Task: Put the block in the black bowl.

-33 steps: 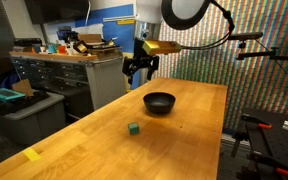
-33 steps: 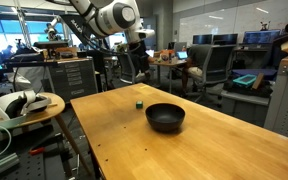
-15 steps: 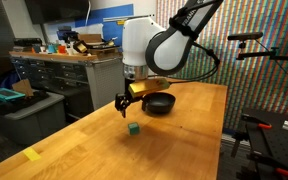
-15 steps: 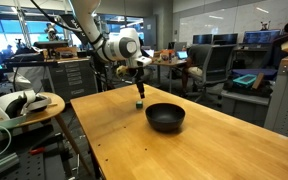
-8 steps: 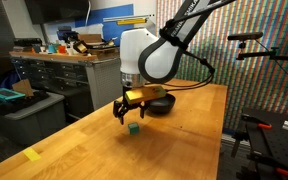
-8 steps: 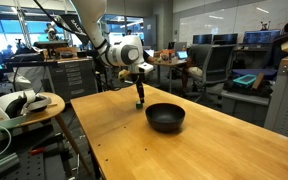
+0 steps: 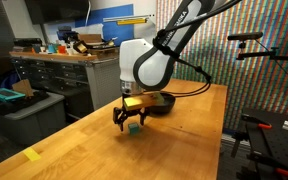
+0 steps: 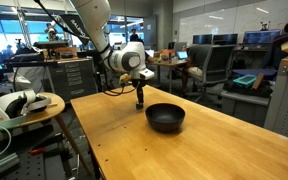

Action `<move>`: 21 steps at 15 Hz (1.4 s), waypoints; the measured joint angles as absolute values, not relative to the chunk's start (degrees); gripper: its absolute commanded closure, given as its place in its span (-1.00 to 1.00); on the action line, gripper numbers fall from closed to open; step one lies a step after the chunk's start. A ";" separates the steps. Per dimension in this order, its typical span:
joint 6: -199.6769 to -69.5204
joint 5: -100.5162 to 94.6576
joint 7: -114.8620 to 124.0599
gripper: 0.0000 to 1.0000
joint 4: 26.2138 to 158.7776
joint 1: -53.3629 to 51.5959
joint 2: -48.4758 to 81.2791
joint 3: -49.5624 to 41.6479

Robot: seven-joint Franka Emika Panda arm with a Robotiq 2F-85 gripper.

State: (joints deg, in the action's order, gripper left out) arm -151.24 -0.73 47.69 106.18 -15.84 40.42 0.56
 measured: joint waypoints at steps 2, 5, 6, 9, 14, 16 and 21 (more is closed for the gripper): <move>-151.23 -0.12 47.52 -0.16 105.99 -15.82 40.83 0.56; -151.23 -0.04 47.40 0.30 105.62 -15.83 40.87 0.52; -151.23 -0.04 47.35 0.48 105.36 -15.86 40.87 0.49; -151.23 -0.05 47.10 0.57 104.75 -16.14 40.55 0.25; -151.24 -0.37 46.71 0.57 104.86 -16.97 37.73 -0.66; -151.25 -1.33 46.70 0.57 105.85 -17.32 35.17 -1.65; -151.19 -6.50 46.71 0.57 112.27 -17.80 24.62 -5.05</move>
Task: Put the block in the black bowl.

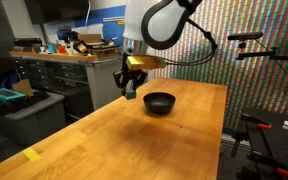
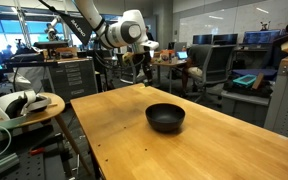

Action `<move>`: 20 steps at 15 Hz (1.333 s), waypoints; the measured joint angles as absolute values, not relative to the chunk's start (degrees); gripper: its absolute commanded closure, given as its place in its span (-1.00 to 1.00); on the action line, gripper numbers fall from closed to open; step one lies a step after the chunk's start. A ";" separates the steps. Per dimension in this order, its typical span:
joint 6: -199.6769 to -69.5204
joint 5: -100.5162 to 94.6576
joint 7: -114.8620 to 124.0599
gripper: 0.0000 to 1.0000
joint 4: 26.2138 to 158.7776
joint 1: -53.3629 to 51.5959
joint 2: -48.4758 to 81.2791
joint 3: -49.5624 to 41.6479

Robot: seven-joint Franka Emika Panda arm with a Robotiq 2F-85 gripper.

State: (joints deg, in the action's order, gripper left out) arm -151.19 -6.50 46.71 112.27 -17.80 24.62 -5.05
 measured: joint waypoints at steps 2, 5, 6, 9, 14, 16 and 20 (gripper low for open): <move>-150.83 -8.77 46.71 0.57 115.29 -17.70 20.01 -6.11; -148.25 -12.38 46.74 0.57 118.81 -16.63 14.47 -7.00; -147.11 -13.67 46.77 0.57 119.69 -15.92 13.12 -7.16; -144.55 -18.59 47.00 0.57 121.59 -13.09 10.49 -7.44; -143.50 -21.91 46.26 0.57 123.66 -8.82 9.98 -7.40; -143.50 -21.91 45.85 0.57 124.46 -8.01 10.41 -7.23; -144.56 -21.31 44.73 0.57 125.14 -6.80 12.40 -7.18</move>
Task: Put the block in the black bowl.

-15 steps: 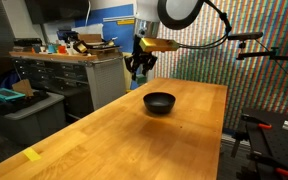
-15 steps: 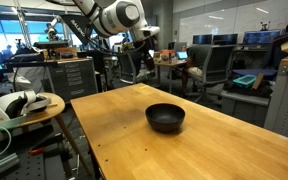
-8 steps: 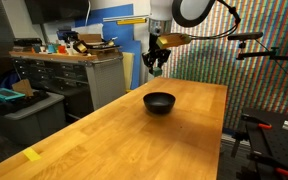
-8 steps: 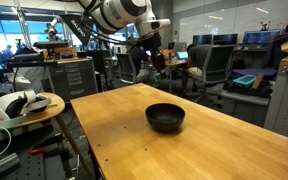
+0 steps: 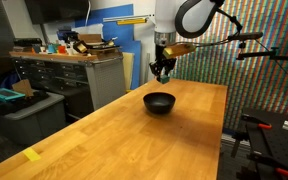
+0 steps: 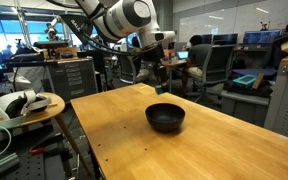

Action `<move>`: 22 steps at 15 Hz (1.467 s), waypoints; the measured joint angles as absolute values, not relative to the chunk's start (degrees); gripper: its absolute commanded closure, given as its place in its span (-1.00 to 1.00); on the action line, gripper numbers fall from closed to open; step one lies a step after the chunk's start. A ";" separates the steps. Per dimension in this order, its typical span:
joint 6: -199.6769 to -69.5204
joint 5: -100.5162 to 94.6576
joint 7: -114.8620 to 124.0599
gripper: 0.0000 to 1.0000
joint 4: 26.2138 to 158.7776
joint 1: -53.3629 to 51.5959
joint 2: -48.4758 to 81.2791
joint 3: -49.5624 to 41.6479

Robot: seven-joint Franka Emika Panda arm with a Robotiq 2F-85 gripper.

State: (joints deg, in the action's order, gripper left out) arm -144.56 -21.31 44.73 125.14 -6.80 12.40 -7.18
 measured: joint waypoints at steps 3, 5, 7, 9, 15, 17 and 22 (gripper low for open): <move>-147.15 -19.61 42.48 0.57 124.99 -5.57 14.98 -7.19; -149.07 -18.30 41.12 0.57 124.62 -4.98 16.97 -7.20; -150.83 -16.76 40.09 0.57 123.98 -4.66 19.10 -7.27; -152.18 -15.14 38.91 0.57 123.15 -4.53 21.42 -7.30; -152.95 -12.99 36.64 -0.89 119.82 -4.56 26.96 -7.35; -152.99 -12.79 36.35 -1.00 119.42 -4.70 27.22 -7.44; -154.43 -12.84 36.36 -1.00 119.68 -6.33 25.17 -8.67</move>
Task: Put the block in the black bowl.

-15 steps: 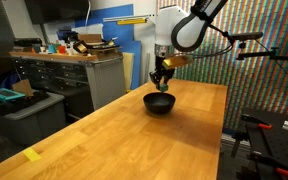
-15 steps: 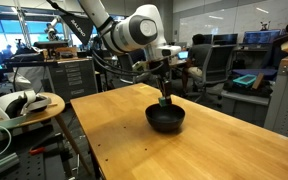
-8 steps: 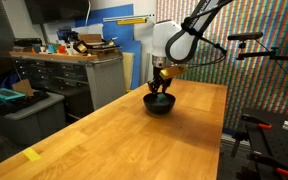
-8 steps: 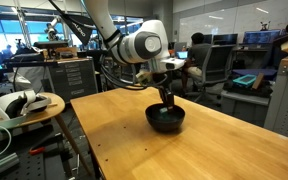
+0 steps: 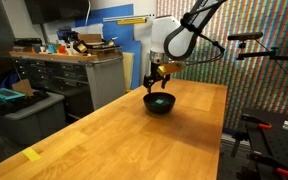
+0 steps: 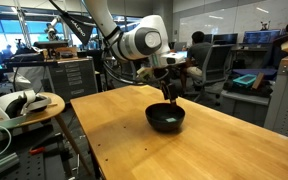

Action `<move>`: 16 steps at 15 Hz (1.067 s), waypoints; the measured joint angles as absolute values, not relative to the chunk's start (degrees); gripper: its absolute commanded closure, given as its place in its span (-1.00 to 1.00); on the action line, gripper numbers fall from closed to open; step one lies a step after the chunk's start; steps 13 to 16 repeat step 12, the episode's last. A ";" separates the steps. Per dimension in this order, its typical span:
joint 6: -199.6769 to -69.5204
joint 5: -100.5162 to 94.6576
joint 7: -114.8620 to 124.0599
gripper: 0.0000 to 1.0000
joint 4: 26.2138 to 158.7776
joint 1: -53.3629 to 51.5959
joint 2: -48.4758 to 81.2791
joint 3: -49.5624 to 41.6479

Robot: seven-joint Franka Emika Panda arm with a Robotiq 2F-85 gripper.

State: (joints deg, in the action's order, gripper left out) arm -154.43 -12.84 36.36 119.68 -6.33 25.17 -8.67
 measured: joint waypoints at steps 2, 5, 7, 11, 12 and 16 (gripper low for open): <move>-154.74 -13.33 36.59 -1.00 120.43 -8.04 22.67 -9.56; -154.51 -14.58 37.57 -1.00 122.13 -10.46 17.89 -10.17; -154.24 -14.65 37.64 -1.00 123.45 -11.30 15.42 -10.13; -154.21 -14.72 37.64 -1.00 124.46 -11.42 14.61 -10.17; -154.21 -14.72 37.64 -1.00 124.52 -11.42 14.61 -10.17; -154.21 -14.72 37.64 -1.00 124.52 -11.42 14.61 -10.17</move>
